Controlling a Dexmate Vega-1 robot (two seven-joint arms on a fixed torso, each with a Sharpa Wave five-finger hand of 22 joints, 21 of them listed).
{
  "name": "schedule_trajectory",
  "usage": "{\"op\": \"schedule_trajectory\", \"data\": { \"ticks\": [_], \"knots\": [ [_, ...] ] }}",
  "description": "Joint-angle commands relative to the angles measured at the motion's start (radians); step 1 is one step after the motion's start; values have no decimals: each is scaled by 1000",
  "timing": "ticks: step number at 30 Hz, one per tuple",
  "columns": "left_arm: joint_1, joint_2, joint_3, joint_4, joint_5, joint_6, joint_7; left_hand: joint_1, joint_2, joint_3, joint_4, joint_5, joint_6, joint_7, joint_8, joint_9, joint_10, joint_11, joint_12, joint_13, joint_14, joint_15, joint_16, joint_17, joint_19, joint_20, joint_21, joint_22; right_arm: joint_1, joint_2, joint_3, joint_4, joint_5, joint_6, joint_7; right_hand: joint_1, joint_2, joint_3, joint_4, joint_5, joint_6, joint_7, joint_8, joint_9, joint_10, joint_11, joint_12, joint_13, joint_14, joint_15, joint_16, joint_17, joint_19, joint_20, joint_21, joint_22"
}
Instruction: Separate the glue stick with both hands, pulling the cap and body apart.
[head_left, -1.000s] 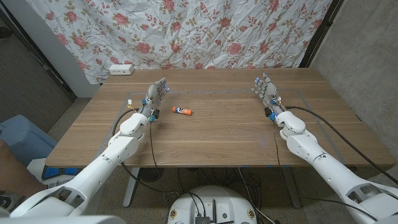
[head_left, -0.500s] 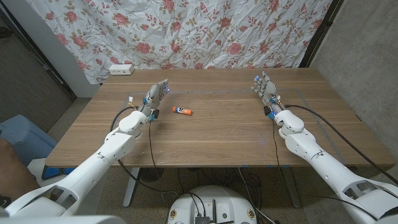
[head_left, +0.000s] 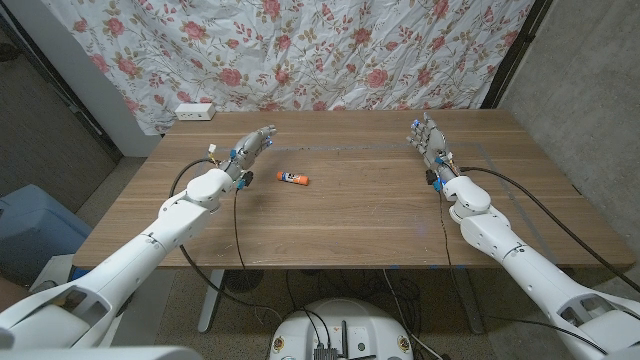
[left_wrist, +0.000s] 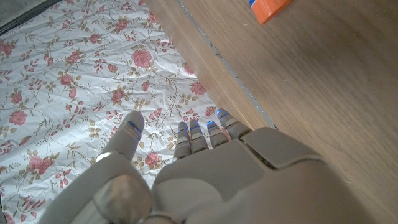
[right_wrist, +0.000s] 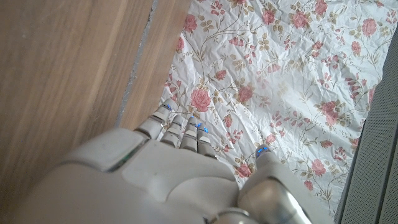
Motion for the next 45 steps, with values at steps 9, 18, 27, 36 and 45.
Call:
{"op": "schedule_trajectory", "data": {
  "ticks": [9,18,27,36,45],
  "knots": [
    [-28,128,50,-103,167,115,-11,59,-34,-1,-21,6,64,-31,23,6,53,-30,13,3,24,-35,6,6,10,-78,-2,1,-5,3,-5,9,-43,40,-22,17,8,11,-11,5,13,-4,4,4,4,-8,9,-1,-2,-9,9,-4,-3,-3,1,4],
    [-22,182,72,-176,299,140,14,100,-66,-3,-22,9,101,-31,31,6,91,-39,18,4,49,-56,9,6,17,-83,-1,0,-12,5,2,23,-37,69,-13,18,11,13,-14,3,13,-4,4,4,5,-9,9,-2,-2,-8,11,-6,-3,-4,3,3],
    [-28,232,97,-254,420,215,-3,153,-92,-1,-21,14,91,-31,19,6,82,-34,5,4,99,-84,16,6,18,-70,-3,0,-25,-2,9,14,-30,75,-6,16,13,13,-16,2,14,-6,4,4,5,-9,9,-2,-3,-8,13,-7,-4,-4,3,3],
    [-26,263,111,-316,530,270,-2,193,-106,0,-20,16,103,-40,19,6,97,-42,6,4,124,-94,14,6,-14,-59,-11,0,-36,-10,13,2,-20,72,2,16,15,14,-18,1,15,-7,4,4,5,-10,9,-2,-2,-6,15,-9,-5,-4,4,3],
    [-45,284,138,-341,626,288,-52,225,-120,-1,-19,18,120,-46,22,7,104,-48,4,4,123,-95,7,6,-42,-51,-14,0,-42,-12,14,-7,-15,66,3,15,16,15,-19,0,17,-8,4,4,5,-9,10,-3,-2,-5,17,-10,-6,-3,4,3]
  ]
}}
